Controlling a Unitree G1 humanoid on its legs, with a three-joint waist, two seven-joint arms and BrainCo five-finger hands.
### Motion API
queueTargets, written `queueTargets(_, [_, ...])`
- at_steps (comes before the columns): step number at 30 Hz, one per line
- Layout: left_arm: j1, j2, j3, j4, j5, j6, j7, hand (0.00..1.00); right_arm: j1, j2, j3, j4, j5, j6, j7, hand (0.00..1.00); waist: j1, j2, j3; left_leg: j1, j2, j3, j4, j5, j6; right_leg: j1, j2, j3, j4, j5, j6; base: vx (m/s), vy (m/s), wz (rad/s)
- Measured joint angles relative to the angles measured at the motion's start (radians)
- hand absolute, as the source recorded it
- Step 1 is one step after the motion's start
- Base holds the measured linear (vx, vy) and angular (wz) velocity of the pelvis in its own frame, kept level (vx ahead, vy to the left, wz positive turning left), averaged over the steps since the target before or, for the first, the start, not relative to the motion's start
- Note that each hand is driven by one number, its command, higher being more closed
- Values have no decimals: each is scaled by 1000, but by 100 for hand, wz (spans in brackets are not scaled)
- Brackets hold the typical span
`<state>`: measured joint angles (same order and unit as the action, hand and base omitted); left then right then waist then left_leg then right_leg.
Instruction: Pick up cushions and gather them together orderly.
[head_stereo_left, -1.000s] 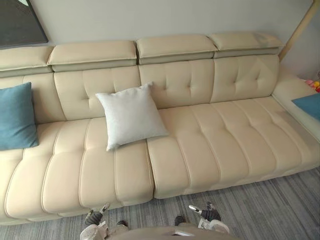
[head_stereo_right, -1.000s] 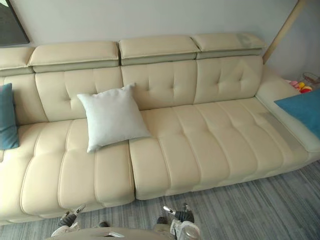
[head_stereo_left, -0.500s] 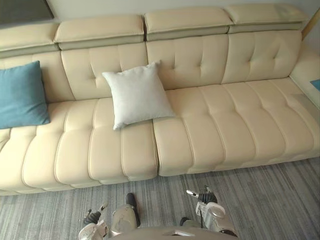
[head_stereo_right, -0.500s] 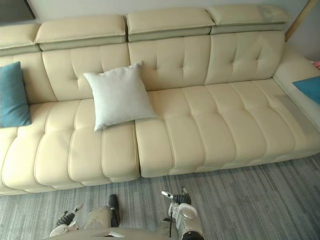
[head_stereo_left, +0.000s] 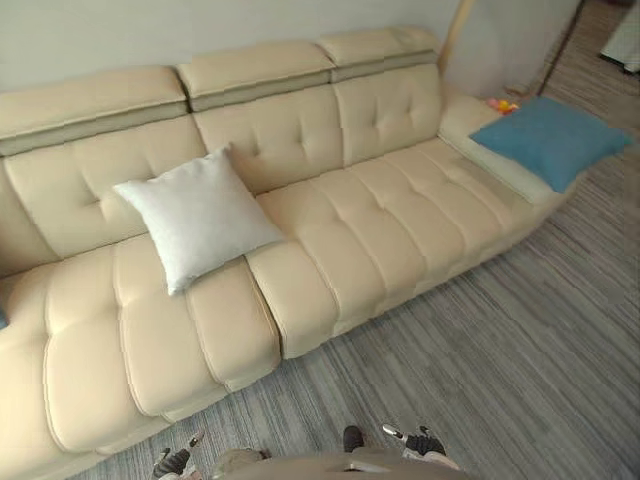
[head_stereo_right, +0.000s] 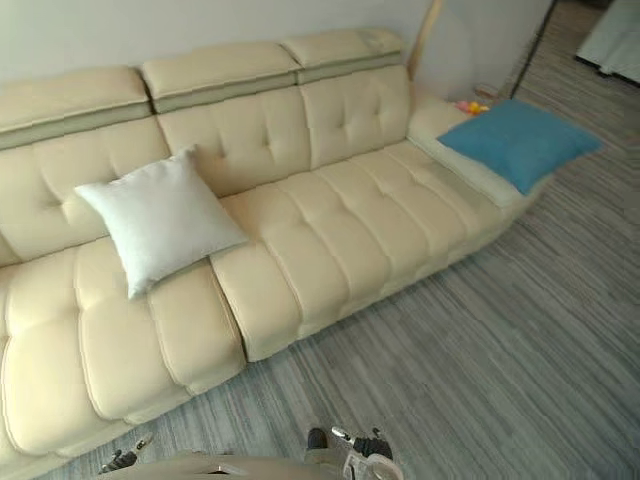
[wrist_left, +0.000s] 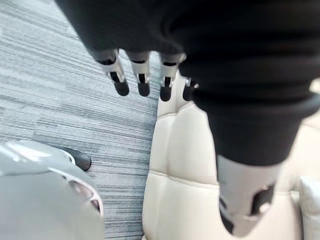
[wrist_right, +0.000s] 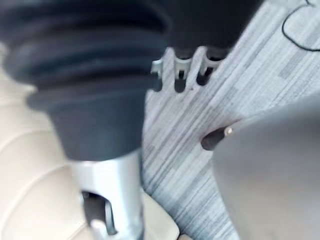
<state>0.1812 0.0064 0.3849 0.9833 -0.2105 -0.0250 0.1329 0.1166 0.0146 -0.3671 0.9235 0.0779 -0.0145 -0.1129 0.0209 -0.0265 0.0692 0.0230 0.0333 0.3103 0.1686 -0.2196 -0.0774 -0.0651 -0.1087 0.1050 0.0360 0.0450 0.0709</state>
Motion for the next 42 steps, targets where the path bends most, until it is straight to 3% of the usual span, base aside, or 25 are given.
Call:
queueTargets(5, [-26,-3,-27,19,70,5,-18,0,-12,-15,3,1,-2,0,3,0,5,26,-10,46,6,50,-13,19,29,-22,39,86,-16,22,5,126,1,-75])
queueTargets(8, [-46,-7,-42,21,100,6,-31,0,-38,-24,25,-1,-2,-3,4,0,6,41,-7,51,39,141,-13,11,42,-94,101,95,-2,93,-21,76,-35,-133])
queueTargets(9, [-62,-12,-47,21,109,6,-32,0,-49,-23,42,-5,-2,-4,4,0,5,44,-3,53,54,192,-10,12,44,-125,124,20,5,126,-57,75,-86,-188])
queueTargets(10, [-75,-17,-72,19,127,6,-32,0,-62,-23,49,-6,-5,-4,4,0,5,57,10,63,75,256,-2,11,50,-144,119,-165,24,99,-144,68,-122,-156])
queueTargets(11, [-79,-18,-83,18,136,6,-32,0,-67,-24,48,-6,-6,-4,4,0,0,53,13,76,69,272,-2,10,51,-145,101,-275,54,46,-177,46,-160,-137])
queueTargets(12, [-82,-19,-112,18,148,6,-33,0,-59,-33,43,-1,-6,-1,4,0,-3,61,22,114,61,309,-7,6,56,-143,58,-438,123,-41,-174,27,-112,-100])
queueTargets(13, [-79,-22,-128,18,157,5,-33,0,-47,-42,40,-2,-5,-4,3,0,-19,72,27,151,59,330,-4,4,53,-124,9,-589,185,-77,-180,47,-96,-95])
queueTargets(15, [-76,-17,-133,19,157,6,-33,0,-50,-54,41,3,-6,-4,4,0,-28,82,26,174,61,331,-10,1,48,-118,8,-623,207,-110,-153,90,-125,-84])
queueTargets(18, [-79,-15,-153,19,157,7,-31,0,-80,-66,26,41,-6,-1,3,0,-28,86,36,167,87,334,11,-11,22,-162,41,-584,237,-136,-142,79,-165,-77])
queueTargets(20, [-84,-17,-151,17,154,11,-28,0,-89,-63,5,45,-3,-2,3,0,-26,84,52,133,133,338,149,-19,9,-168,58,-555,263,-161,-145,113,-199,-71])
queueTargets(21, [-86,-17,-148,9,154,12,-27,0,-89,-62,5,47,-1,-1,3,0,-25,87,61,76,215,305,377,-11,5,-139,81,-518,258,-168,-149,159,-179,-51])
queueTargets(23, [-86,-24,-134,-1,153,10,-25,0,-85,-60,12,46,3,-1,2,0,-15,89,77,3,292,231,618,7,38,-100,118,-470,257,-182,-165,182,-129,-84])
queueTargets(25, [-85,-32,-128,-21,153,10,-25,0,-79,-59,13,36,6,-1,0,0,-6,101,82,-84,295,122,780,-26,40,-59,152,-412,259,-210,-187,200,-67,-102])
queueTargets(26, [-85,-33,-128,-27,152,9,-24,0,-81,-59,13,36,7,1,0,0,-2,100,82,-135,260,63,790,-46,27,-44,160,-380,256,-218,-189,183,-19,-107])
queueTargets(27, [-85,-42,-123,-46,146,5,-23,0,-77,-59,9,37,8,6,-1,0,14,98,82,-197,218,12,747,-61,27,-28,172,-326,245,-222,-182,191,-1,-106])
queueTargets(28, [-85,-45,-121,-52,145,4,-22,0,-77,-59,9,37,8,10,-1,0,17,98,82,-220,208,4,711,-63,30,-22,175,-309,237,-222,-179,210,27,-102])
queueTargets(31, [-84,-55,-117,-74,146,2,-8,0,-70,-55,10,29,14,18,-4,0,22,94,84,-301,154,-20,395,-45,19,33,181,-248,163,-218,-155,250,59,-72])
queueTargets(34, [-85,-67,-105,-95,145,2,-1,0,-72,-49,12,12,15,18,-5,0,53,89,81,-333,90,-123,80,80,19,66,182,-163,123,-236,-127,315,124,-74])
queueTargets(36, [-87,-65,-97,-100,143,1,0,0,-85,-37,13,6,15,18,-4,0,78,71,65,-335,58,-173,59,200,51,70,173,-73,133,-271,-89,524,255,-111])
queueTargets(37, [-86,-64,-90,-100,141,1,1,0,-86,-31,14,6,14,18,-4,0,82,68,51,-328,48,-169,72,220,68,65,160,-52,155,-293,-78,549,271,-103])
queueTargets(38, [-86,-55,-83,-102,136,1,5,0,-79,-14,13,5,13,18,-3,0,80,32,46,-316,37,-116,105,176,84,55,125,-30,212,-324,-39,443,205,-69])
queueTargets(39, [-87,-50,-81,-102,134,1,9,0,-80,-7,15,5,10,18,-1,0,80,18,46,-305,28,-100,122,148,90,42,110,-28,254,-331,-19,641,278,-82])
queueTargets(40, [-87,-43,-81,-96,134,2,17,0,-71,11,26,-5,4,17,0,0,83,-1,42,-256,16,-58,151,86,103,4,84,-30,407,-346,13,505,219,-79])
queueTargets(42, [-87,-31,-104,-88,133,3,19,0,-71,16,46,-9,3,18,3,0,80,-4,48,-176,9,-23,159,35,122,-86,65,-36,692,-302,110,495,223,-60])
